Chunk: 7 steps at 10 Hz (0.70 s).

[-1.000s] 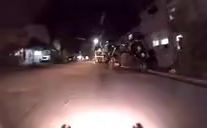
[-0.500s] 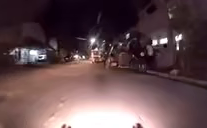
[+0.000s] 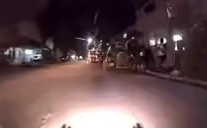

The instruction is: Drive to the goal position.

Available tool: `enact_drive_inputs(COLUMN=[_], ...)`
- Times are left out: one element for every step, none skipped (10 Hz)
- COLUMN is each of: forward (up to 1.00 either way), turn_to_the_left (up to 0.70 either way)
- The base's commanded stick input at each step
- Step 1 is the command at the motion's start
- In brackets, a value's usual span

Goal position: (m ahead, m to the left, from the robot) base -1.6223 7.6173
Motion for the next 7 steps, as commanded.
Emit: enact_drive_inputs(forward=[0.6, 0.6, 0.6, 0.6, 0.6, 0.6, 0.6], turn_to_the_left=[0.0, 0.0, 0.0, 0.0, 0.0, 0.0, 0.0])
